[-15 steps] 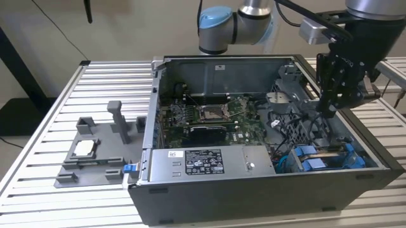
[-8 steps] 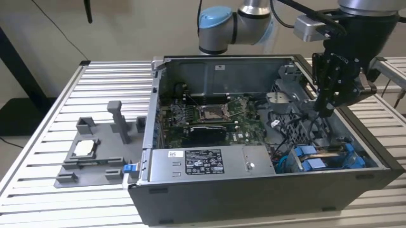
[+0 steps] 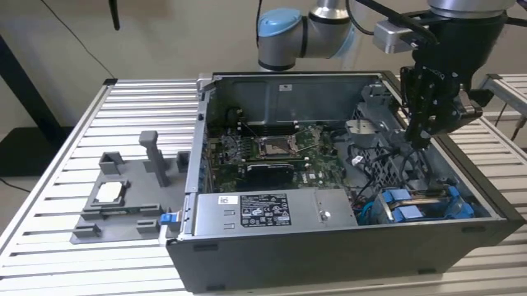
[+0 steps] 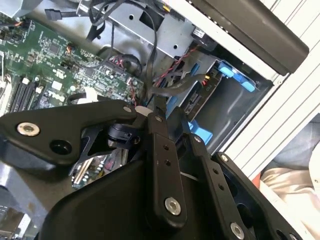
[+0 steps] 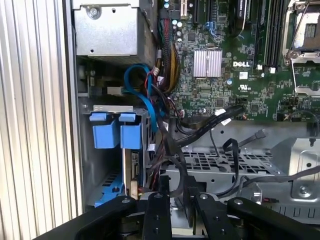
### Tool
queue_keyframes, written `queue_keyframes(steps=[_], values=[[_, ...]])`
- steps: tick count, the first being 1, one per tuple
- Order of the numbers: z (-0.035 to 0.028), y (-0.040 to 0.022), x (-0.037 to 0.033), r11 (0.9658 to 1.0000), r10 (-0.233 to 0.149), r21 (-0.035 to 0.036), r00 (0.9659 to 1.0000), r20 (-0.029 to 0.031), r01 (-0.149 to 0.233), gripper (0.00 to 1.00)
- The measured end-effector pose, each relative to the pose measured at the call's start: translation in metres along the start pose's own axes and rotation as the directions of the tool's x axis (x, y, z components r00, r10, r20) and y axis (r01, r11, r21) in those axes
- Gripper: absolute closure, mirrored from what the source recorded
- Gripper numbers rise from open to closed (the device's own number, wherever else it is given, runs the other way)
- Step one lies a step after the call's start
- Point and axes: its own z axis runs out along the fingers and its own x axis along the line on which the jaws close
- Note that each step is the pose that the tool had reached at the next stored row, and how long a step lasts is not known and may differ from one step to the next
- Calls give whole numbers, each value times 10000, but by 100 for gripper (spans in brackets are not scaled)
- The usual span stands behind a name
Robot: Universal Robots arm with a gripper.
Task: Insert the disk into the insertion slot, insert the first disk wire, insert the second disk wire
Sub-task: 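Insert the second disk wire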
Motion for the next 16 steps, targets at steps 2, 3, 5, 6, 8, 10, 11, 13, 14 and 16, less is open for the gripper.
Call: queue_keyframes(steps=[2,3,5,6,8,10,11,13,14,16], values=[[-3,30,0,10000,-49,17,10000,-16,49,74],[-4,45,0,10000,-79,25,10000,-26,79,74],[-7,73,0,9999,-160,37,9999,-53,160,74],[-8,89,0,9998,-205,44,9998,-68,206,74],[-12,121,0,9995,-298,62,9995,-88,298,74],[-15,152,0,9992,-383,85,9992,-101,384,74],[-16,166,0,9990,-426,100,9990,-101,427,74],[-18,191,0,9986,-502,133,9987,-97,503,74],[-19,203,0,9984,-540,149,9985,-94,542,74],[-20,228,0,9979,-620,172,9980,-95,622,74]])
